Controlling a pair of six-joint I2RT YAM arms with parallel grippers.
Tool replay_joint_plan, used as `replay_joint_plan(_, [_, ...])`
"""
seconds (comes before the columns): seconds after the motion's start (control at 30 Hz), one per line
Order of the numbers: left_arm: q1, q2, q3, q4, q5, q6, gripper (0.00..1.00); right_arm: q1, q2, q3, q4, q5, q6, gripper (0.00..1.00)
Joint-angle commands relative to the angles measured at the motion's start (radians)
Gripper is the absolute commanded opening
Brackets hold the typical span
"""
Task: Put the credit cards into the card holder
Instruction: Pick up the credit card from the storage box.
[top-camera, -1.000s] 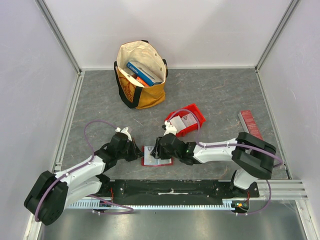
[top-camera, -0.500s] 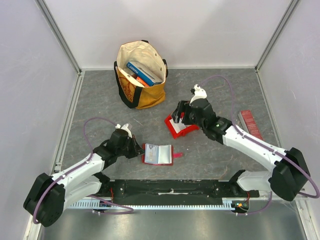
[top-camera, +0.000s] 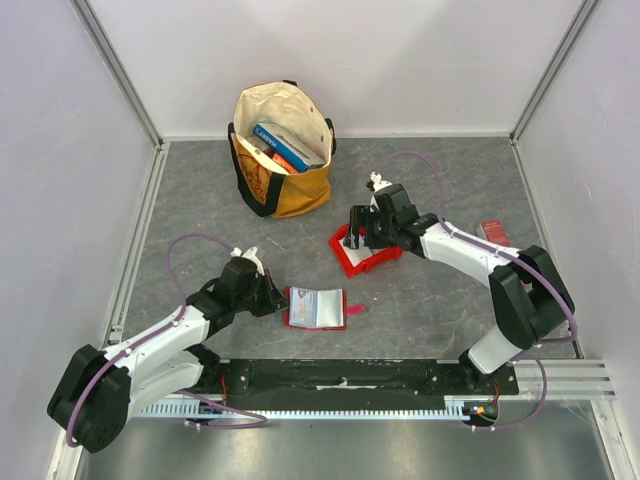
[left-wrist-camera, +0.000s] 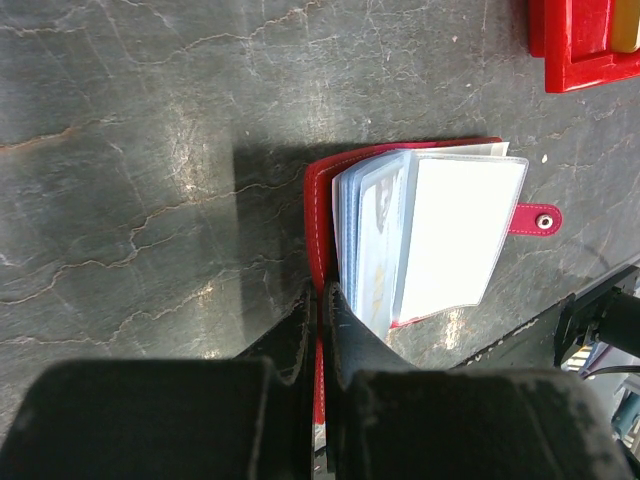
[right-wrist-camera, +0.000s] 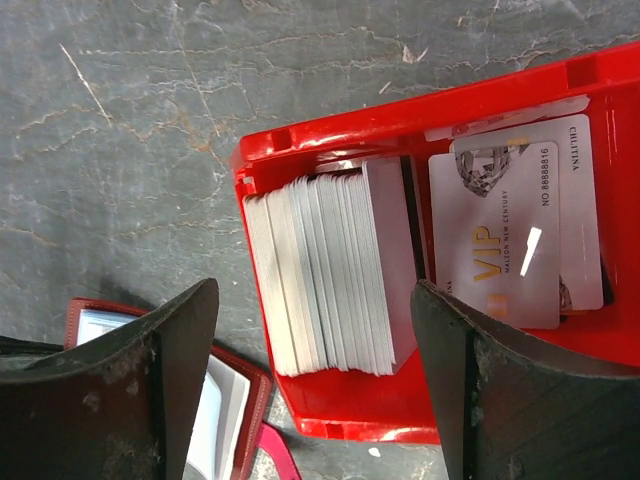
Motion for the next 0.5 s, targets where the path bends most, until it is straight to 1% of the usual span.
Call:
replay_joint_plan(0.0, [-0.001, -0.006, 0.031, 0.001, -0.011, 0.034, 0.02, -0.025, 0.030, 0.055, 0.045, -0.066, -0.035, 0.85])
replay_joint_plan(0.47, [-0.002, -0.003, 0.029, 0.003, -0.011, 0.034, 0.02, -0.074, 0.129, 0.047, 0.092, -0.176, -0.038, 0.88])
